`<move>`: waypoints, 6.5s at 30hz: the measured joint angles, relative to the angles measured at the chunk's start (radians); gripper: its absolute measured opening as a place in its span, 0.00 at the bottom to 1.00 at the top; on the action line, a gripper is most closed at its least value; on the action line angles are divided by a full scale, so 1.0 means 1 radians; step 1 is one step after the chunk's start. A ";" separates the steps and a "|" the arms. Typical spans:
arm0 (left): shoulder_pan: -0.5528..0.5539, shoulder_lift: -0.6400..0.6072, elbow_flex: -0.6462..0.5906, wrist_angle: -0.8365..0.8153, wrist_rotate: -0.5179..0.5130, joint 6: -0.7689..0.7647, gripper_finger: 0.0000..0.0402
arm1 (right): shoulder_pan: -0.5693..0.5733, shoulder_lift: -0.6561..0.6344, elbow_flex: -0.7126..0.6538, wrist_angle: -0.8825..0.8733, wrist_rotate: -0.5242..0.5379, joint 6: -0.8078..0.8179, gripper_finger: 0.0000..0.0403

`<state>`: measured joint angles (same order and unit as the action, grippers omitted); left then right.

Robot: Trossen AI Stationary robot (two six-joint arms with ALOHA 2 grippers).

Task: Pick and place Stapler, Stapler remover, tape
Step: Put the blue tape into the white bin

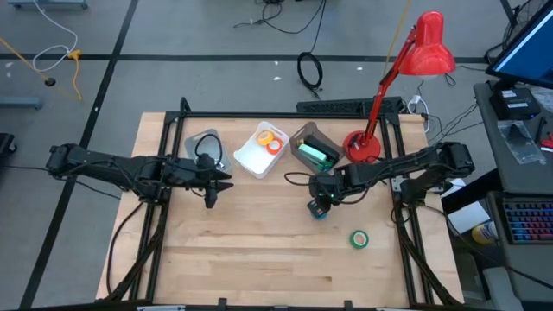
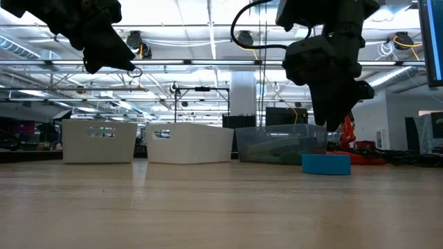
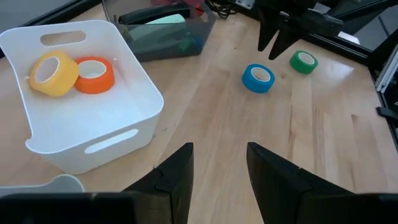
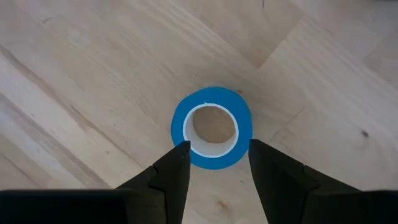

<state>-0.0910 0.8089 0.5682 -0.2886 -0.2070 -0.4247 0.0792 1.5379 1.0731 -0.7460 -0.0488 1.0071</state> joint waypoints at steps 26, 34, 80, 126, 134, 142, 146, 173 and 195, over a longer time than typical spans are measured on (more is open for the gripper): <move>0.000 0.000 0.000 0.002 -0.004 0.037 0.38 | 0.001 0.000 -0.103 0.102 0.000 0.058 0.38; 0.000 0.000 0.001 0.003 -0.004 0.038 0.38 | -0.014 0.000 -0.147 0.143 0.001 0.065 0.38; 0.000 0.003 0.001 0.009 -0.031 -0.147 0.38 | -0.012 -0.059 -0.209 0.320 -0.021 0.000 0.08; -0.011 0.534 0.130 0.935 0.069 -0.396 0.38 | -0.126 -0.155 -0.207 1.120 0.045 -0.415 0.08; -0.009 0.534 0.130 0.936 0.069 -0.454 0.38 | -0.126 -0.155 -0.207 1.135 0.044 -0.406 0.08; -0.009 0.534 0.130 0.921 0.045 -0.477 0.38 | -0.126 -0.155 -0.207 1.139 0.045 -0.391 0.08; -0.008 0.540 0.130 0.925 0.039 -0.480 0.38 | -0.126 -0.155 -0.207 1.139 0.045 -0.390 0.08; 0.054 0.654 0.240 0.904 0.186 -0.456 0.38 | -0.126 -0.154 -0.205 1.129 0.047 -0.375 0.08; 0.075 0.647 0.240 0.867 0.286 -0.448 0.12 | -0.137 -0.154 -0.205 1.118 0.038 -0.369 0.08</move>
<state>-0.0159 1.4559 0.8082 0.5783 0.0789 -0.8725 -0.0582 1.3834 0.8677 0.3717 -0.0109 0.6376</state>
